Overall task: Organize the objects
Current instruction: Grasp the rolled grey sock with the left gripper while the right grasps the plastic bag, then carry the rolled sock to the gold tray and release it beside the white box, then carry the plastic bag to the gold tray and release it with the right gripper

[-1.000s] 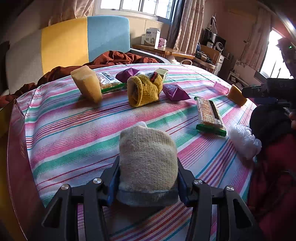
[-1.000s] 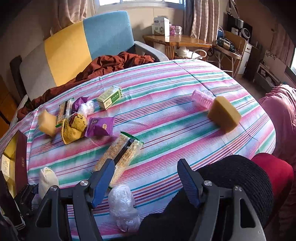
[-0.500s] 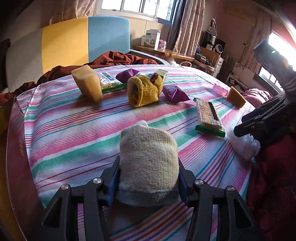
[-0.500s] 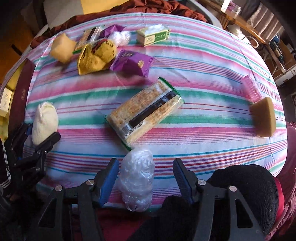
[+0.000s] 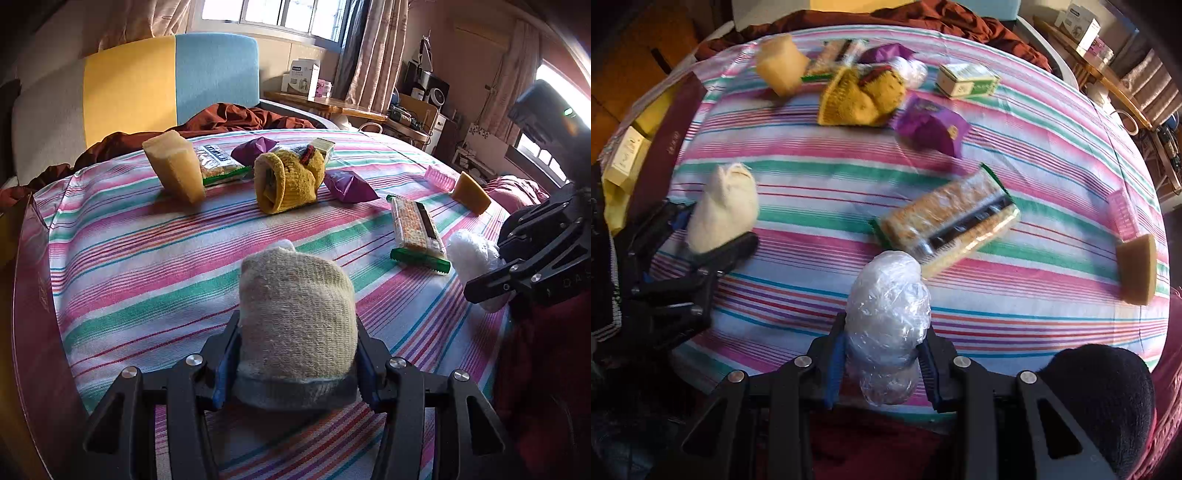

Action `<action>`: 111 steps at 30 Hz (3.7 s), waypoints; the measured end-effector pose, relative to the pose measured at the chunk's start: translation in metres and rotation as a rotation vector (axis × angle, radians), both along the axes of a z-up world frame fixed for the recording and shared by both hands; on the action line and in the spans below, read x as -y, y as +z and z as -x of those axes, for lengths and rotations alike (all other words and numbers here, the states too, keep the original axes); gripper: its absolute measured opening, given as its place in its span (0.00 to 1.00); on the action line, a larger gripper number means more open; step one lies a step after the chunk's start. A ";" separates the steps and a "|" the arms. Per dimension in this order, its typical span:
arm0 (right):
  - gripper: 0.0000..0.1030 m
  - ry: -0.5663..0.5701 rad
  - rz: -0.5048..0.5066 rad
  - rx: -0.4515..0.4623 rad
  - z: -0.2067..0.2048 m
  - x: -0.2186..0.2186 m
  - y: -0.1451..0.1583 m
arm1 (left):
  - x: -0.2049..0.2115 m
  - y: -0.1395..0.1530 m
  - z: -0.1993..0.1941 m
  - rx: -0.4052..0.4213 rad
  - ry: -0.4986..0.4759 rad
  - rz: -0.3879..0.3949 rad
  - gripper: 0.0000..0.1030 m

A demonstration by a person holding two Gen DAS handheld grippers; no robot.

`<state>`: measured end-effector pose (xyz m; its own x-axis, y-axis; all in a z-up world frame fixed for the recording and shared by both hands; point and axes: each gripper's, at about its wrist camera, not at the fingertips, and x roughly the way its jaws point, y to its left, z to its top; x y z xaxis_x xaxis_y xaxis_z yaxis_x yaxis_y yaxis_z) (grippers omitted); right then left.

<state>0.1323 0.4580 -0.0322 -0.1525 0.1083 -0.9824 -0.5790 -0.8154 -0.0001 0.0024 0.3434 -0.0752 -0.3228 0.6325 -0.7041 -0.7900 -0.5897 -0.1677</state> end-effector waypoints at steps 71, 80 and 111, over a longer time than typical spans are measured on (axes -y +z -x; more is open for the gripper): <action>0.34 0.111 -0.109 0.101 -0.008 0.021 0.027 | 0.308 0.067 0.073 -0.050 0.762 0.098 0.79; 0.34 0.047 -0.126 -0.091 0.020 0.044 0.056 | 0.308 0.080 0.050 -0.090 0.745 0.071 0.83; 0.86 0.657 0.205 -0.373 0.242 0.276 0.001 | 0.386 0.073 0.041 -0.048 0.952 0.015 0.85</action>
